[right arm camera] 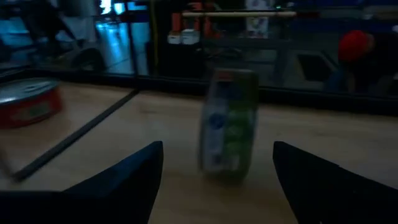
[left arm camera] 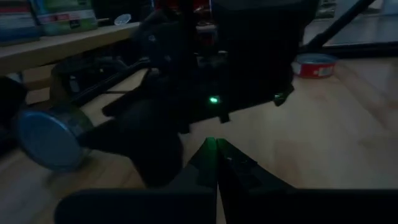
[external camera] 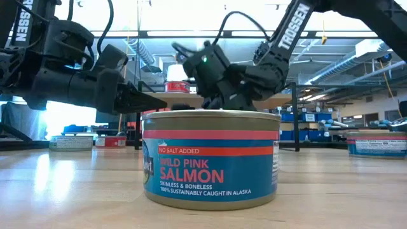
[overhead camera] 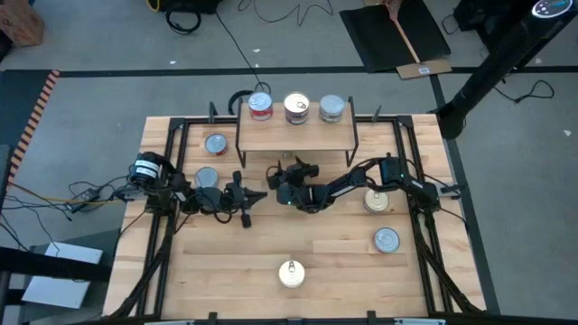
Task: Stack canned seafood by type on shelf
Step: Put the green tuna can on the shelf aligned with the other green tuna can
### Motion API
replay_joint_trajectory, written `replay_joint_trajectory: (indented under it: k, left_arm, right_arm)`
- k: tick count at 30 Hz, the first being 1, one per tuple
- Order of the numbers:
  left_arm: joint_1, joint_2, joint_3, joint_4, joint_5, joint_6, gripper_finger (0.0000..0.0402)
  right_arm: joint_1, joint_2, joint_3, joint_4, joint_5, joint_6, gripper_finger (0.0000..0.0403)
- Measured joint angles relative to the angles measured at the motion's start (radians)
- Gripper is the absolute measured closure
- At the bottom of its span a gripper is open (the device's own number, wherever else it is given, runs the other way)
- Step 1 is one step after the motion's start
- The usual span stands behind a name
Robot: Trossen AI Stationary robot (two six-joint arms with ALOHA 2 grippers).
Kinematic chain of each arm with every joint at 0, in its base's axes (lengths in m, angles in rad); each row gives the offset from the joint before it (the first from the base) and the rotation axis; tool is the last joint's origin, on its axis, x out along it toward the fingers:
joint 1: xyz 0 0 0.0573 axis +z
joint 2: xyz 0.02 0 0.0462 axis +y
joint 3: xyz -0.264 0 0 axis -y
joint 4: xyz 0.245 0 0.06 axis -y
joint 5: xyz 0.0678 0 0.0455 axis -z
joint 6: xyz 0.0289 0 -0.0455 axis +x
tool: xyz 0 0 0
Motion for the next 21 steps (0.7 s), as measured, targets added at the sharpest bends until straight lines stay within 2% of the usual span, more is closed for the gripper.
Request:
replay_joint_trajectory:
  k: [4,8,14,17,21]
  left_arm:
    - [0.002,0.000,0.000,0.000,-0.011,-0.002,0.0394]
    - [0.002,0.000,0.000,-0.002,-0.009,-0.004,0.0394]
    - [0.002,0.000,0.000,-0.003,-0.012,-0.004,0.0394]
    - [0.002,0.000,0.000,-0.004,-0.012,-0.004,0.0394]
    - [0.002,0.000,0.000,-0.011,-0.013,-0.004,0.0394]
  right_arm:
    - [-0.033,0.002,0.000,0.041,-0.034,0.008,0.0091]
    - [-0.076,0.004,0.000,0.060,-0.125,0.018,0.0091]
    - [-0.104,0.004,0.000,0.065,-0.139,0.031,0.0101]
    - [-0.105,0.004,0.000,0.065,-0.148,0.015,0.0126]
    - [-0.096,0.004,0.000,0.065,-0.146,-0.020,0.0189]
